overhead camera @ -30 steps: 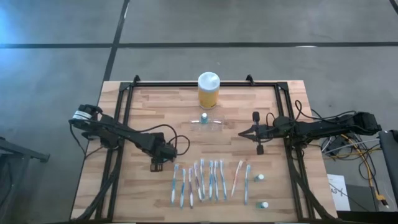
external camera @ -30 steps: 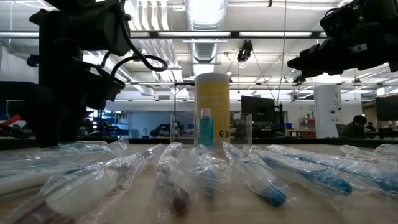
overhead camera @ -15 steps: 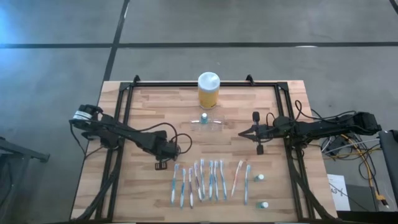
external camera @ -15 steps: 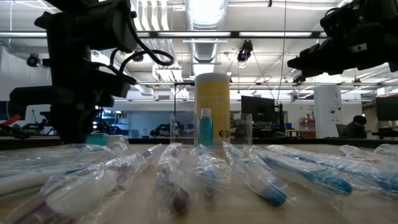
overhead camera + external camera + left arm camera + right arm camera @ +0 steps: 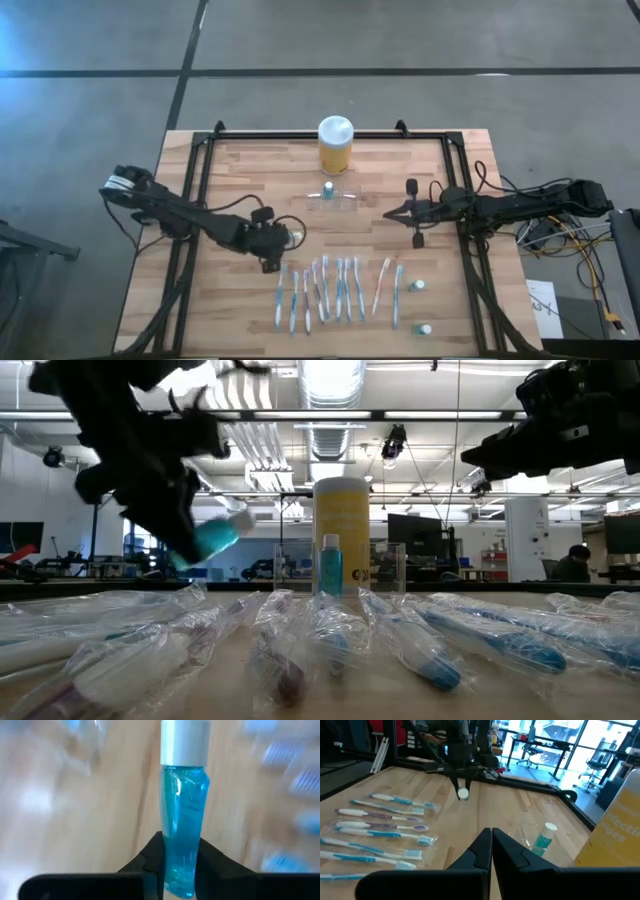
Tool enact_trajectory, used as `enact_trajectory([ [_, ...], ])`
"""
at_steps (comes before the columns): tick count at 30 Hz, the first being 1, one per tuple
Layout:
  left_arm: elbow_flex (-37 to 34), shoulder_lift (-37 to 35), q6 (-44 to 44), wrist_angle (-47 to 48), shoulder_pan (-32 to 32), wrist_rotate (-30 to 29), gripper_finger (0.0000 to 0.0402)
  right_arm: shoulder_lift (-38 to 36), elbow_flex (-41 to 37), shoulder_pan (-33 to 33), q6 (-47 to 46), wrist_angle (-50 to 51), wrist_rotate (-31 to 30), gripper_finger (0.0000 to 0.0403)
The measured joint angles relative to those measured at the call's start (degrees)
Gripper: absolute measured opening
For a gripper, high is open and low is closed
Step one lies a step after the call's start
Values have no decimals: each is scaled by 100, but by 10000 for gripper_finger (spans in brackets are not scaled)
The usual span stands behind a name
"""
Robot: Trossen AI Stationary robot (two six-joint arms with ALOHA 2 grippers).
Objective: Pick & Place toothbrushing station
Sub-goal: Put the blue mouthwash into the transparent organizer
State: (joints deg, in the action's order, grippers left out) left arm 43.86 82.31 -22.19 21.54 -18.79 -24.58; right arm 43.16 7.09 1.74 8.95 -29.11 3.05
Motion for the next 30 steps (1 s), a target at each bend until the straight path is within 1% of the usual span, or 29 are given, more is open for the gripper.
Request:
enact_trajectory([
  [2, -373, -232, 127, -909, -77, -191, 62, 0, 0, 0, -28, -151, 0, 8],
  [8, -1638, -793, 814, -4146, -76, -251, 62, 2, 0, -2, -287, -542, 148, 8],
  [10, -1976, -906, 1166, -5099, -60, -234, 62, 12, 102, -2, -484, -610, 43, 9],
  [12, -2207, -1004, 1442, -5715, -21, -237, 62, 20, 377, -19, -679, -323, -140, 15],
  [14, -2346, -1112, 1596, -5980, 23, -210, 62, 102, 807, -81, -732, 260, -335, 26],
  [17, -2388, -1205, 1619, -6065, 70, -204, 62, 414, 1553, -254, -653, 1208, -553, 50],
  [22, -2395, -1216, 1609, -6100, 69, -171, 62, 1360, 2937, -582, -166, 2440, -629, 100],
  [25, -2337, -1185, 1577, -6100, 69, -129, 62, 2043, 3825, -760, 73, 3487, -843, 131],
  [28, -2201, -1183, 1780, -6051, 95, 290, 62, 2731, 4671, -944, 368, 4523, -1091, 159],
  [30, -2103, -1189, 1949, -6009, 118, 612, 62, 3138, 5199, -1057, 603, 4953, -1104, 176],
])
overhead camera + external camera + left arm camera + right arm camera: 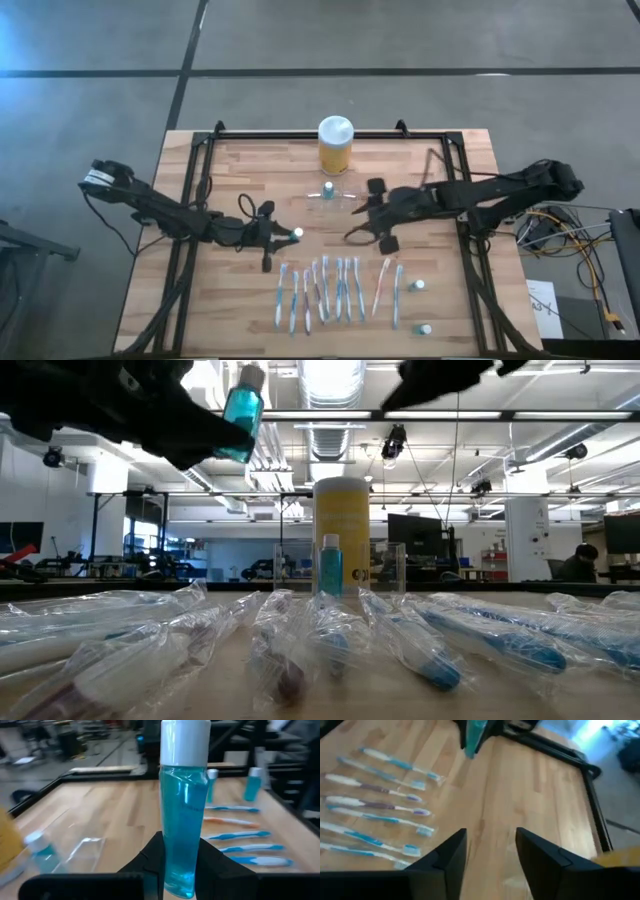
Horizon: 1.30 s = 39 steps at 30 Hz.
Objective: Pick & Place toothbrushing station
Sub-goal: Put the blue mouthwash into the transparent organizer
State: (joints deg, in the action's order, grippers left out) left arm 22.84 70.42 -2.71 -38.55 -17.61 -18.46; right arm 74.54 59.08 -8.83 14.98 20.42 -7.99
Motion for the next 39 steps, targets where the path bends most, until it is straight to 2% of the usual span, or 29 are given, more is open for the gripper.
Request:
enact_trajectory([
  [2, 106, -1, 138, 60, 29, 297, 62, 360, 492, -90, 240, 264, -151, 189],
  [6, 240, -1, 291, 149, 42, 409, 62, 987, 1376, -225, 604, 368, -612, 204],
  [13, 248, -1, 419, 192, 97, 410, 66, 1972, 2823, -251, 622, 1052, -500, 206],
  [16, 239, -1, 418, 208, 123, 407, 66, 2334, 3251, -232, 601, 1263, -232, 206],
  [25, 226, 6, 364, 320, 144, 406, 66, 2957, 3828, -222, 489, 1274, -92, 206],
  [33, 233, 16, 308, 379, 145, 406, 66, 3046, 4019, -218, 346, 1368, -39, 205],
  [39, 325, 17, 396, 473, 232, 404, 66, 3046, 3992, -138, 189, 1455, 377, 205],
])
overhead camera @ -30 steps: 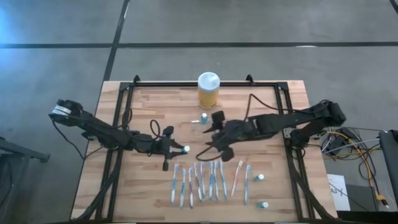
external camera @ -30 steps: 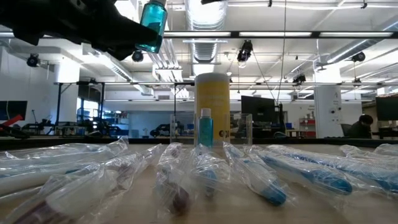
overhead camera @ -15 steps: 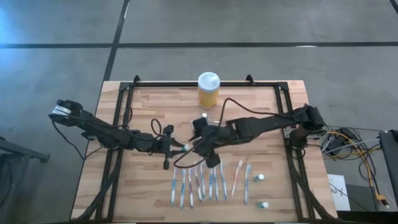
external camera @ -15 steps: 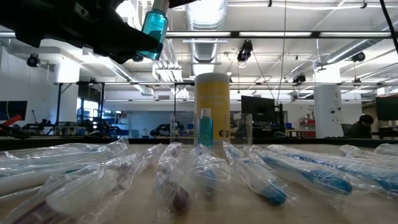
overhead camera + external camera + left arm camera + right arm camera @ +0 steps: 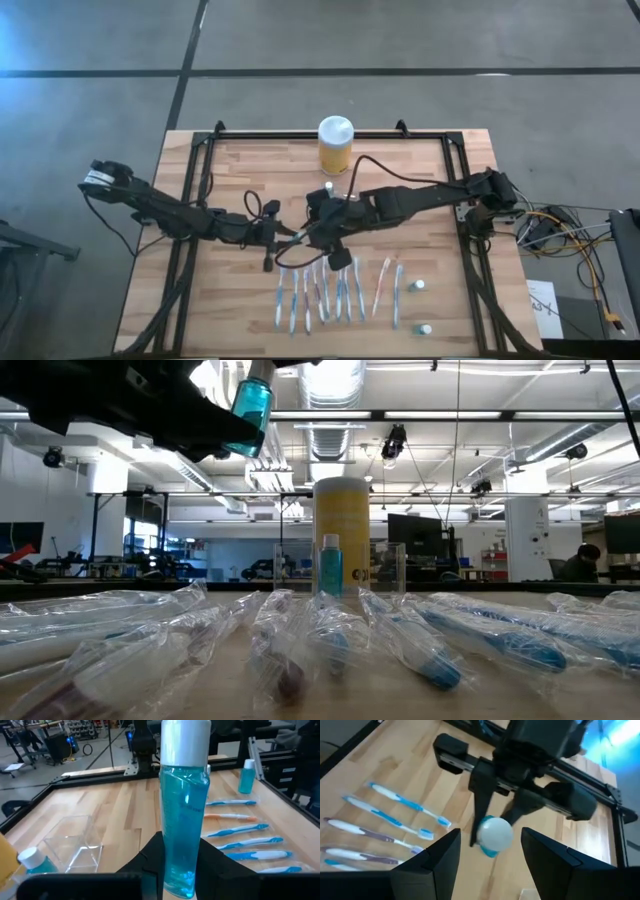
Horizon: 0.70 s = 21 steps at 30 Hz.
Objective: Pick & Place toothbrushing station
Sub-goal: Put the blue mouthwash into the transparent organizer
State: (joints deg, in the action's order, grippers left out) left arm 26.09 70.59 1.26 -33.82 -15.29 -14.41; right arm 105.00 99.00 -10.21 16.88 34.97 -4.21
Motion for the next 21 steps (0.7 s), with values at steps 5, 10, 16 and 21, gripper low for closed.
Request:
enact_trajectory([
  [5, 137, 0, -9, 464, 31, -2, 66, 78, 15, 60, 3, 86, 25, 205],
  [10, 459, 0, -31, 1244, 35, -2, 66, 123, 20, 91, -25, 137, 22, 205],
  [16, 1035, 0, 0, 2421, 35, -87, 67, 169, 11, 91, -152, 249, 22, 205],
  [21, 1380, 0, 44, 3041, 35, -155, 67, 174, 11, 111, -194, 373, 20, 205],
])
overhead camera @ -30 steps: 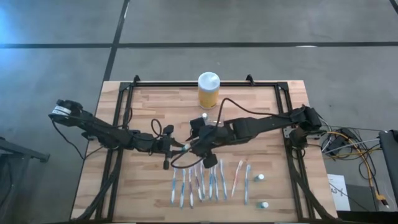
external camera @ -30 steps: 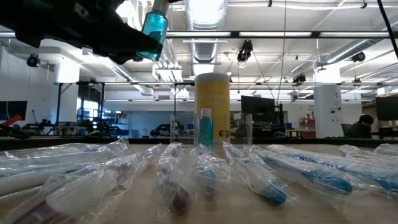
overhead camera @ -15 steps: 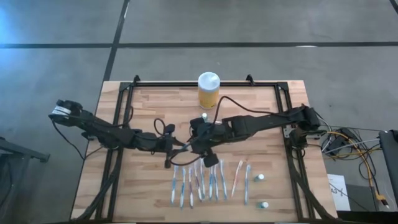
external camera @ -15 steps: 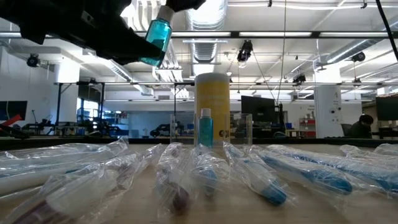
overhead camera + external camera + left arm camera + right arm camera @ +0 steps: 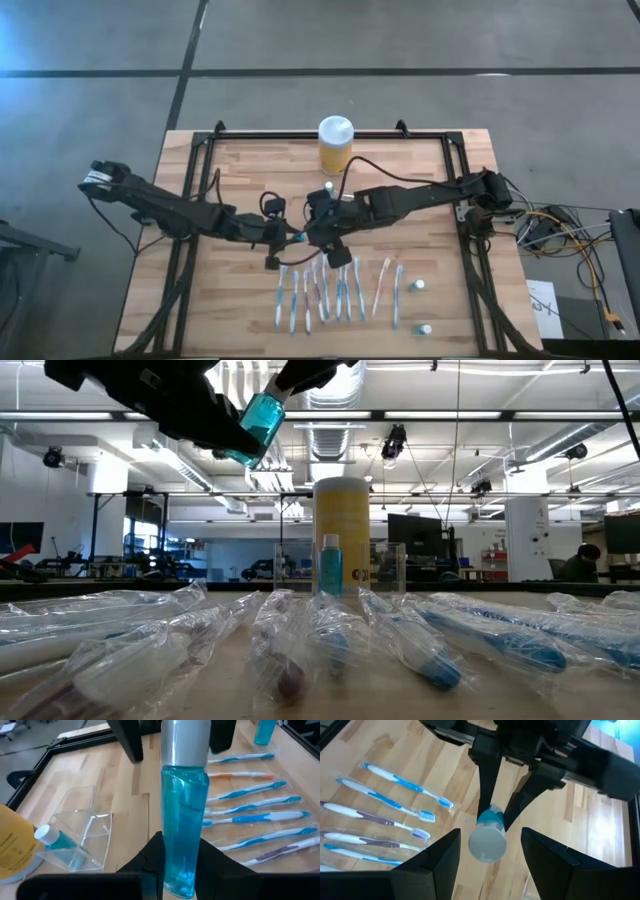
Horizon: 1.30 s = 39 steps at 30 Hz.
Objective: Pick & Place toothbrushing station
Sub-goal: Put the blue mouthwash into the transparent organizer
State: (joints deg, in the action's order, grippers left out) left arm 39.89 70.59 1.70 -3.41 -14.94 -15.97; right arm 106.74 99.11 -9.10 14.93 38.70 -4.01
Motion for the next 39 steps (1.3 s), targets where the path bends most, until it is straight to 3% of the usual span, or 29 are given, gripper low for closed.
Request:
enact_trajectory([
  [10, 36, 0, 91, 103, 4, -2, 67, 0, 0, 28, -102, 4, 0, 202],
  [28, 42, 0, 84, 175, 98, -4, 67, 0, 0, 134, -102, 16, 294, 116],
  [39, 65, 0, 83, 240, 136, 5, 67, 0, 0, 133, -103, 100, 297, 127],
])
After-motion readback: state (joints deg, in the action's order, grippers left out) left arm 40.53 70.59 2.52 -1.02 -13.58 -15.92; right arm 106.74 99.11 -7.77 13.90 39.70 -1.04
